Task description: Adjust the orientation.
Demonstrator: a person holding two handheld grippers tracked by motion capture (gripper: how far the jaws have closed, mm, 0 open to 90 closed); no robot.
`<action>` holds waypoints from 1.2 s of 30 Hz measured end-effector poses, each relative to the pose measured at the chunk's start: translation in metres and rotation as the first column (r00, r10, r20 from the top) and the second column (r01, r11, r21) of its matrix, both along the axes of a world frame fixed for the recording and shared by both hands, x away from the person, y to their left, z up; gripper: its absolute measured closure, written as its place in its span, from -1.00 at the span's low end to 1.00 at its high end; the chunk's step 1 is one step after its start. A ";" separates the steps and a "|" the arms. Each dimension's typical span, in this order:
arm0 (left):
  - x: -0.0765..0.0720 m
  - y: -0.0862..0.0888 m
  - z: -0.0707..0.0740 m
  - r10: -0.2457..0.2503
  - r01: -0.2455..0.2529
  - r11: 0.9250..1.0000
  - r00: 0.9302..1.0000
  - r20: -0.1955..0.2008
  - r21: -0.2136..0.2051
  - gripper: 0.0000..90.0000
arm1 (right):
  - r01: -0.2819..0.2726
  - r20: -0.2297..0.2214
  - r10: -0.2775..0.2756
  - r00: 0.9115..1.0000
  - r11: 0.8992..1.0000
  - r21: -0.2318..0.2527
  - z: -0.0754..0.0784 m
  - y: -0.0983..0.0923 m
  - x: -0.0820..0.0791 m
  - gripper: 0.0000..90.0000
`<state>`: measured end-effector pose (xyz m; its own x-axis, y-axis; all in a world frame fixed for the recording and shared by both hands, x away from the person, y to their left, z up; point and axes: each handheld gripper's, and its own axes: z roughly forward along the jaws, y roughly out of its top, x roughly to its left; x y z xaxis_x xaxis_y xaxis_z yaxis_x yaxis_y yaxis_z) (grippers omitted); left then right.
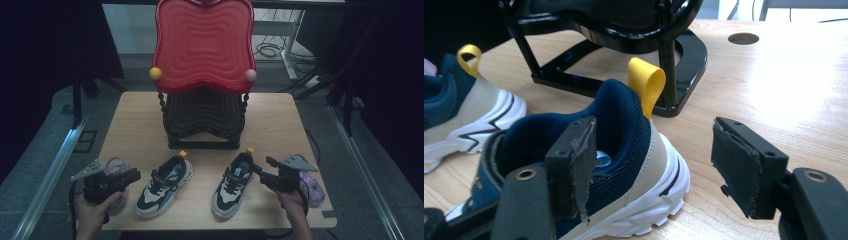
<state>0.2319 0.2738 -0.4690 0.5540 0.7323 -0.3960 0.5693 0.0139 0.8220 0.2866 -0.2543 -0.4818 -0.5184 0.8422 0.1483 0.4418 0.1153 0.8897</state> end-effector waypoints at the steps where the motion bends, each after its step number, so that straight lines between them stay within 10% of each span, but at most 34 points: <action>1: -0.002 0.001 0.001 0.002 -0.002 1.000 1.000 0.000 0.009 0.86 | -0.001 -0.005 0.001 1.000 1.000 -0.005 -0.001 0.001 0.001 -0.21; 20: -0.004 0.028 0.000 0.061 -0.061 0.998 0.998 -0.023 0.007 0.99 | 0.050 -0.010 -0.050 0.999 0.999 -0.021 -0.004 -0.001 0.001 -0.22; 36: 0.002 0.015 -0.031 0.055 -0.042 0.995 0.988 -0.144 0.089 0.99 | 0.056 -0.023 -0.057 0.998 0.998 -0.029 -0.007 -0.001 -0.001 -0.22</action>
<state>0.2334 0.2885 -0.4999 0.4579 0.7913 -0.4053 0.6837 -0.0220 0.7294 0.2856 -0.2549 -0.4893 -0.4661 0.8742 0.1359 0.4695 0.1143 0.8755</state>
